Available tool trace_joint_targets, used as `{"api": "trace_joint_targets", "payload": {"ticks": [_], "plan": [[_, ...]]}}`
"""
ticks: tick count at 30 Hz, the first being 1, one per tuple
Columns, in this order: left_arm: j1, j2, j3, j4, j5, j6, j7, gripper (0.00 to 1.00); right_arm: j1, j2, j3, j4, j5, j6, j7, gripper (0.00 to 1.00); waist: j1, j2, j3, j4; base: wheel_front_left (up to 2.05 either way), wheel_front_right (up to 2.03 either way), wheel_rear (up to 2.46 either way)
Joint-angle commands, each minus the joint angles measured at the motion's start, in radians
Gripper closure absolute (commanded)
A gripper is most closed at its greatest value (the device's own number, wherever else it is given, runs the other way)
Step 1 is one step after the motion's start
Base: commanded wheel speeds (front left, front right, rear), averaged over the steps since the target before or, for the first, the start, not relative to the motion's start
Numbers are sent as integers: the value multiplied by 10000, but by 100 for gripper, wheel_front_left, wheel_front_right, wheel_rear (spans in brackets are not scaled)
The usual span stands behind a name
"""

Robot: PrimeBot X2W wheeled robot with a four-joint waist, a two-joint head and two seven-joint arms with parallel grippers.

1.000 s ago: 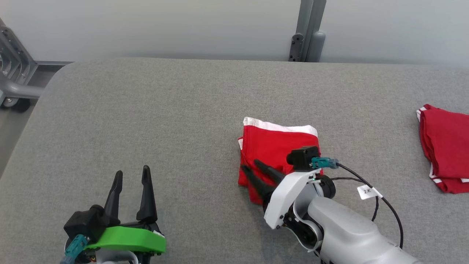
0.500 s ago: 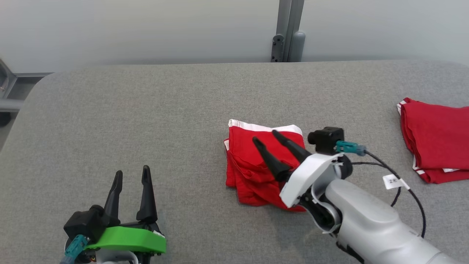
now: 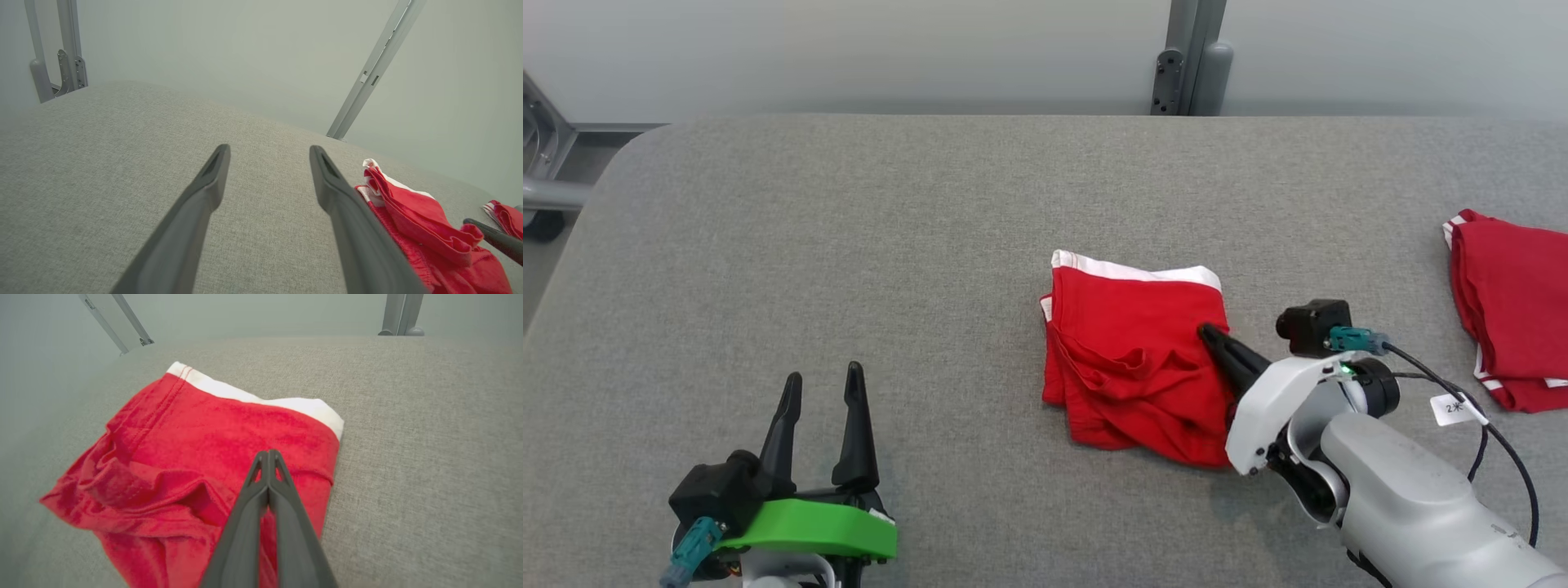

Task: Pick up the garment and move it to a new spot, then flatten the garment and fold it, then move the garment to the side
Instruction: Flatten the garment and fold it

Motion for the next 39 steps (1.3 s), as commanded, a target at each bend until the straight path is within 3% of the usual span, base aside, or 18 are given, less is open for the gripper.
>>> {"api": "trace_joint_targets", "payload": {"ticks": [1, 5, 13, 17, 26, 39], "plan": [[-140, -19, 23, -18, 73, -19, -1, 0, 112, -91, 193, 12, 140, -1, 153, 100, 0, 0, 97, 96, 0, 0, 0], [-193, -40, 38, -11, 104, -38, -1, 0, 129, -278, 935, -399, 598, -1, 478, 100, 0, 0, 156, 188, 0, 0, 0], [-160, -73, 106, -28, 162, -41, -1, 0, 174, -1004, 2715, -2524, 2020, -1, 942, 100, 0, 0, 164, 243, 0, 0, 0], [-150, -84, 162, -41, 166, -39, -1, 0, 12, -1089, 3376, -2831, 2449, -1, 901, 100, 0, 0, 185, 222, 0, 0, 0], [-263, -109, 237, 3, 177, -96, -1, 0, -485, -258, 4319, -2016, 3031, -1, 377, 100, 0, 0, 232, 180, 0, 0, 0], [-257, -133, 401, 94, 169, -138, -1, 0, -753, 818, 4830, -1444, 3176, -1, 24, 100, 0, 0, 137, 64, 0, 0, 0]]}}
